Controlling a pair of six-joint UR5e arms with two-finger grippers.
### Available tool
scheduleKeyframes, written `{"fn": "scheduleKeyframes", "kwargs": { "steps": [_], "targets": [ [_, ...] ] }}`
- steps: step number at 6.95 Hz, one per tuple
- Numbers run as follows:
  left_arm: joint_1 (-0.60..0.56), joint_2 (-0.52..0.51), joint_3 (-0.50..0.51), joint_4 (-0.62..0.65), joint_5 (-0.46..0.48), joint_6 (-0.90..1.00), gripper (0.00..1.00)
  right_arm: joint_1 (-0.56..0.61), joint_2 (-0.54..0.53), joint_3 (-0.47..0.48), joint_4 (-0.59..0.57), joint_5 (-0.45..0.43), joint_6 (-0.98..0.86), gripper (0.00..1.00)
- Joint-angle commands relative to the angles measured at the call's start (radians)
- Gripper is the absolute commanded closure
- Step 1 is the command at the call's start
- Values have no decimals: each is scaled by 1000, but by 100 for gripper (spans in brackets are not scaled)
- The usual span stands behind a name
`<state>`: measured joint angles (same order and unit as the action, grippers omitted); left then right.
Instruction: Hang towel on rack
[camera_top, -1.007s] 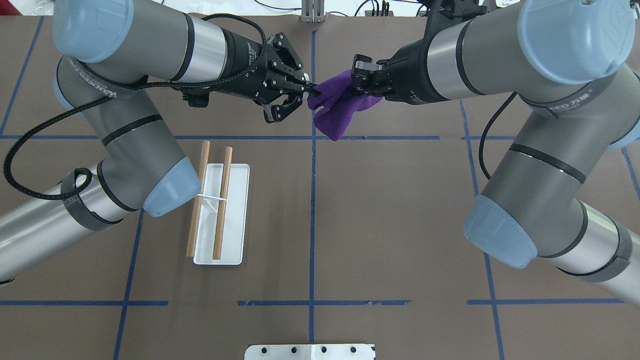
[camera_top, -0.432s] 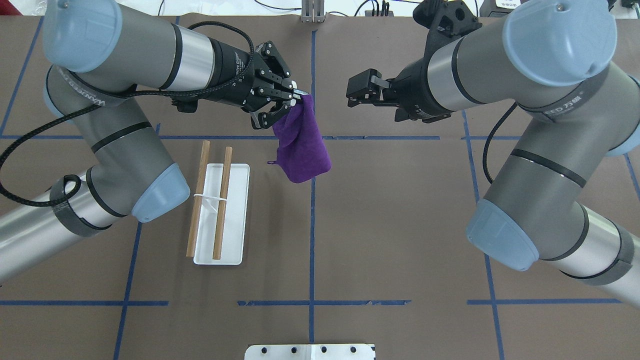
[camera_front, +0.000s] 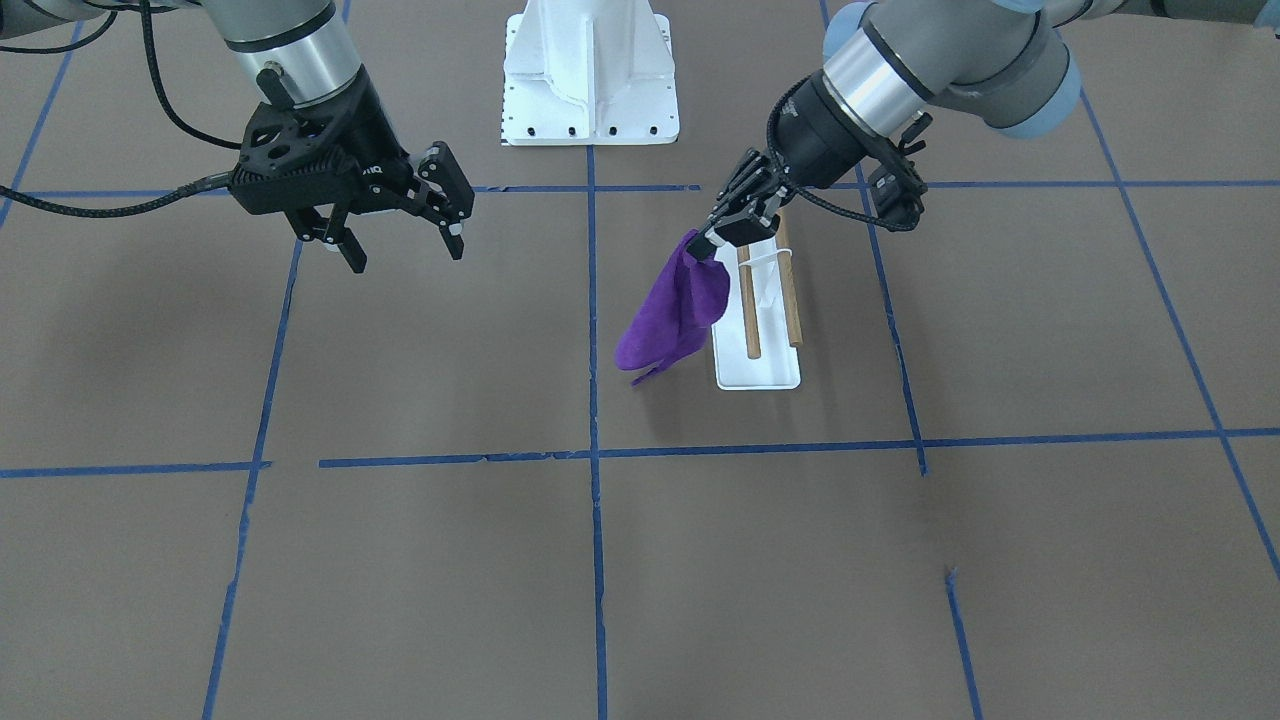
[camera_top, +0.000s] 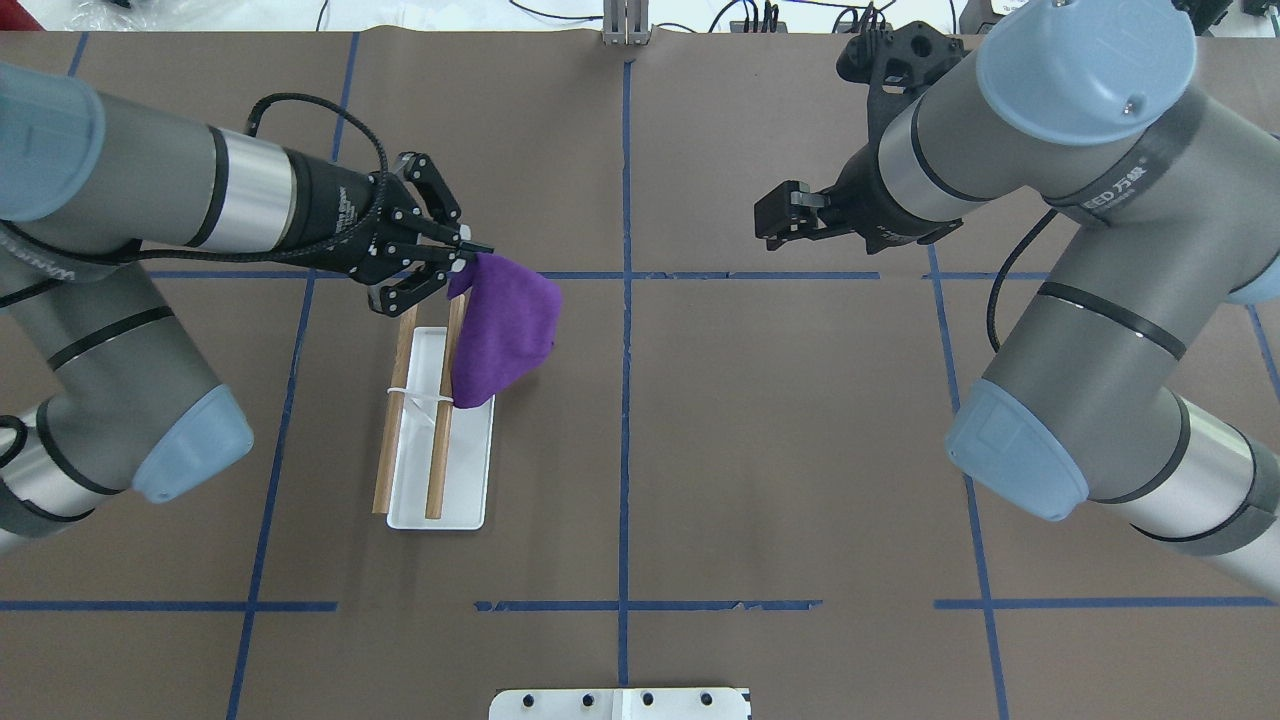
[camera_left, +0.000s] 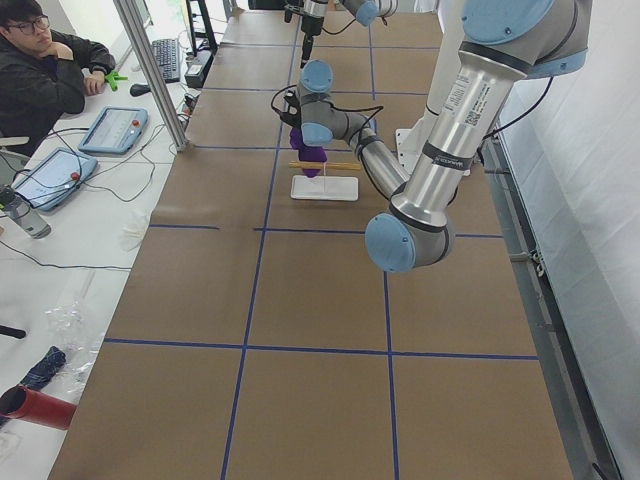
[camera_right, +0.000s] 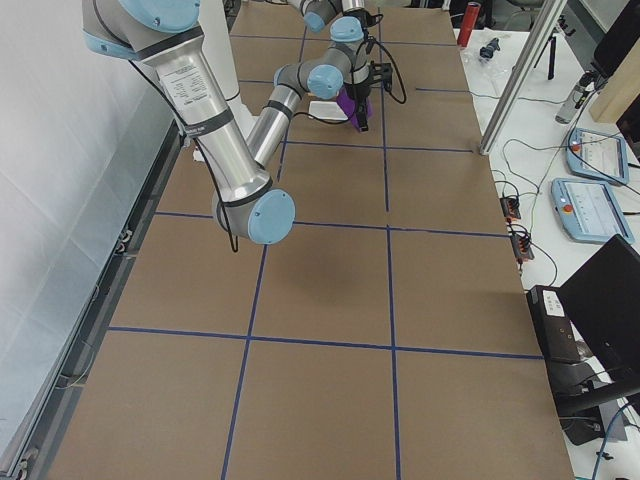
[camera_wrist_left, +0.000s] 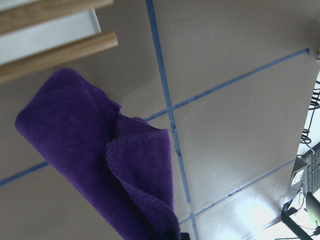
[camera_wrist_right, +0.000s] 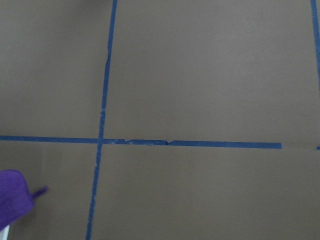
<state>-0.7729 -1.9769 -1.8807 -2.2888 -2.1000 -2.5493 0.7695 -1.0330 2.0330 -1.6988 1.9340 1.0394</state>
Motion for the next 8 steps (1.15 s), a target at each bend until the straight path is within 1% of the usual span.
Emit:
{"fn": "scheduleKeyframes", "kwargs": {
  "steps": [1,2,3,5,6,8],
  "targets": [
    [-5,136,-32,-3,-31,172,100,48,-54,-8,-32,43,-146,0],
    [-5,186,-34,-4,-29,264,100,72,-85,-20,-32,68,-215,0],
    [-5,229,-37,-4,-29,341,100,106,-116,-22,-32,72,-298,0],
    [-11,309,-37,-32,-29,479,100,152,-156,-31,-32,111,-384,0],
    [-11,338,-28,-58,-29,515,100,174,-173,-31,-32,126,-434,0],
    [-23,342,-18,-61,-29,547,100,198,-180,-33,-30,155,-460,0]
  ]
}}
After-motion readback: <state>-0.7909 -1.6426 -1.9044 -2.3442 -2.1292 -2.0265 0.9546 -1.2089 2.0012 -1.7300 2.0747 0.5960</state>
